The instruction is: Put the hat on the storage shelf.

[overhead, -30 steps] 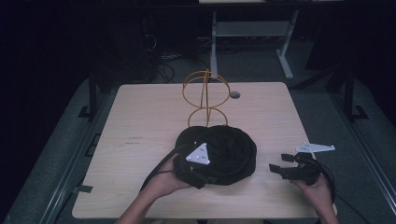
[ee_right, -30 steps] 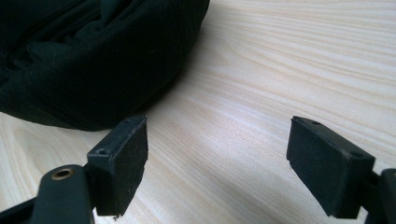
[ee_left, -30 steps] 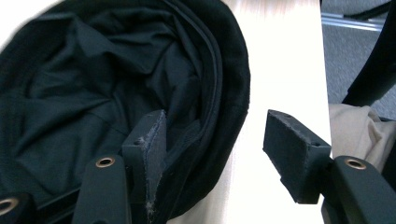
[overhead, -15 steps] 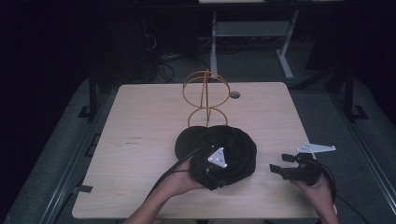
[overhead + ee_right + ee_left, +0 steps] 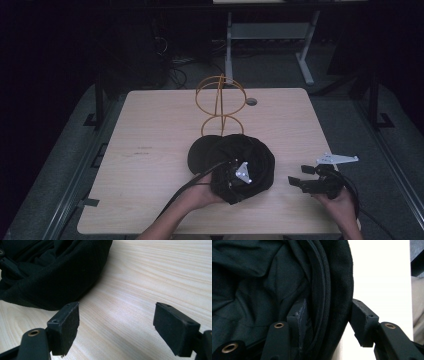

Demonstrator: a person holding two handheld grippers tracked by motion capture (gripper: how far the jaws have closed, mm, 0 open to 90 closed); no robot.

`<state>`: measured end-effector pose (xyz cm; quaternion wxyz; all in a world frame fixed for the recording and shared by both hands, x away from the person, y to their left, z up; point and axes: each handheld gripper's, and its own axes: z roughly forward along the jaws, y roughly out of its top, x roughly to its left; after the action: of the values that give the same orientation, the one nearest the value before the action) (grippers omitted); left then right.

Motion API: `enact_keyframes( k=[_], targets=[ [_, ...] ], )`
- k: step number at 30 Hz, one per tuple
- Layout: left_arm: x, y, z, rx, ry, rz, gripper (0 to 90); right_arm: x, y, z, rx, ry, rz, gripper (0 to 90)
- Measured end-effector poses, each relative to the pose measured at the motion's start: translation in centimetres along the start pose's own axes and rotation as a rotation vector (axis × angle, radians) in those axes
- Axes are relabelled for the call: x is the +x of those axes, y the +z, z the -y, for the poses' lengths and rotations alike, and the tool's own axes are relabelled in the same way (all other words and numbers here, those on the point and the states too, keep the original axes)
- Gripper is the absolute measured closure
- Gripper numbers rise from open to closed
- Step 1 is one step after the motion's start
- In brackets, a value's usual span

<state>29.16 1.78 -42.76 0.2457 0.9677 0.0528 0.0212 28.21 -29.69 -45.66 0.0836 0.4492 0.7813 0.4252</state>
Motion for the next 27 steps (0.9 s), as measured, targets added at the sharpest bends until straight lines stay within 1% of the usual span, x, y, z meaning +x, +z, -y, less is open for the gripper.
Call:
enact_keyframes(
  k=[4,7,11,12,13,15,16,17,20,22,25,27],
  targets=[
    [-0.4,0.8,-0.3,0.042,0.027,-0.009,51.8,0.1,0.0,0.0,0.006,0.004,-0.002,20.5],
    [-0.4,1.2,-0.5,0.062,0.037,0.009,55.3,0.0,0.0,0.1,0.005,0.005,-0.001,20.6],
    [-0.3,1.5,-0.7,0.086,0.044,0.012,61.5,0.0,0.0,0.2,0.009,0.005,-0.001,20.7],
    [-0.4,1.5,-0.8,0.094,0.046,0.004,64.0,0.0,0.0,0.3,0.014,0.01,-0.001,20.7],
    [-0.5,1.5,-0.9,0.104,0.05,-0.001,68.9,-0.1,0.0,0.3,0.014,0.007,-0.001,20.7],
    [-1.0,1.4,-1.2,0.128,0.088,-0.036,73.4,-0.1,0.0,0.4,0.015,0.006,0.0,20.8],
    [-1.1,1.4,-1.3,0.131,0.093,-0.04,74.9,-0.1,0.0,0.4,0.015,0.009,-0.001,20.8],
    [-1.0,1.4,-1.4,0.134,0.093,-0.035,75.9,-0.1,0.0,0.4,0.012,0.01,-0.002,20.8],
    [-0.7,1.2,-1.3,0.121,0.074,-0.021,77.3,-0.2,0.0,0.3,0.008,0.014,-0.006,20.8],
    [-0.6,0.8,-1.4,0.099,0.059,-0.028,77.7,-0.2,0.0,0.3,0.007,0.014,-0.008,20.8],
    [-0.5,0.1,-1.6,0.042,0.045,-0.033,78.1,-0.1,0.0,0.3,-0.004,0.013,-0.012,20.8],
    [-0.4,-0.5,-1.8,0.001,0.039,-0.025,78.4,-0.2,-0.1,0.3,-0.018,0.012,-0.02,20.7]
  ],
)
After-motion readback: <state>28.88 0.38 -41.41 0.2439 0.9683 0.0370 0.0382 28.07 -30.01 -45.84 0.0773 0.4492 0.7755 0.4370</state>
